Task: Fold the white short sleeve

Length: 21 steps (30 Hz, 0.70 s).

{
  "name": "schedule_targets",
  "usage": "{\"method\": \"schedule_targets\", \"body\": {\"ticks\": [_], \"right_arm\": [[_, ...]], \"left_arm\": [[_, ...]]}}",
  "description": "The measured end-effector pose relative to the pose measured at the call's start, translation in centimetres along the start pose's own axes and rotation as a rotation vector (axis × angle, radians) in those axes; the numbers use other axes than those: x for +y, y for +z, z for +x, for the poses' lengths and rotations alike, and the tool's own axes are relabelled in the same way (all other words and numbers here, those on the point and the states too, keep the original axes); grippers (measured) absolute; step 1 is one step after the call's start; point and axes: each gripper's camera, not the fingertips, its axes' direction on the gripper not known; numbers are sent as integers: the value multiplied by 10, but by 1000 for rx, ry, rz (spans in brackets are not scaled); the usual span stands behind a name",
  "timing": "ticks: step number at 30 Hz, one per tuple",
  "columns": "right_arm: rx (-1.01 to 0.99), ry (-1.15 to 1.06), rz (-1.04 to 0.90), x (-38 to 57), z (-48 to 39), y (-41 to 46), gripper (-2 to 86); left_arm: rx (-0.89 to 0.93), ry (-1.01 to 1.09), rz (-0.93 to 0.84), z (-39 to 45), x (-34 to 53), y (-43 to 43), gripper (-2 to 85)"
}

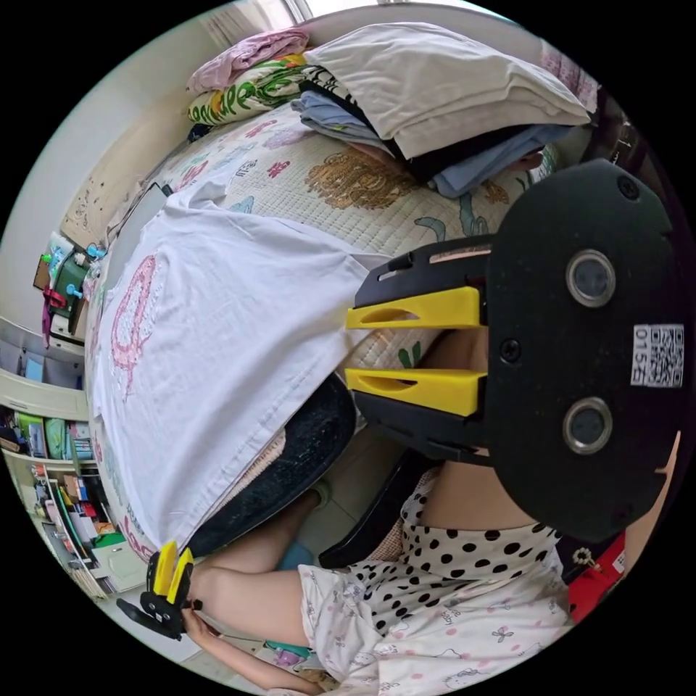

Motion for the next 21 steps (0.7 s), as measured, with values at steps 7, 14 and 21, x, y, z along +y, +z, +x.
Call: {"method": "schedule_targets", "body": {"ticks": [7,14,21], "right_arm": [[12,15,-94,-22,-13,96,56],[15,48,-88,-27,-21,144,-7],[20,33,-56,-26,-38,156,-10]], "left_arm": [[-111,45,-101,13,-53,-15,54],[-90,22,-75,-6,-67,-53,4],[-61,17,-14,-24,-70,-99,-3]]}}
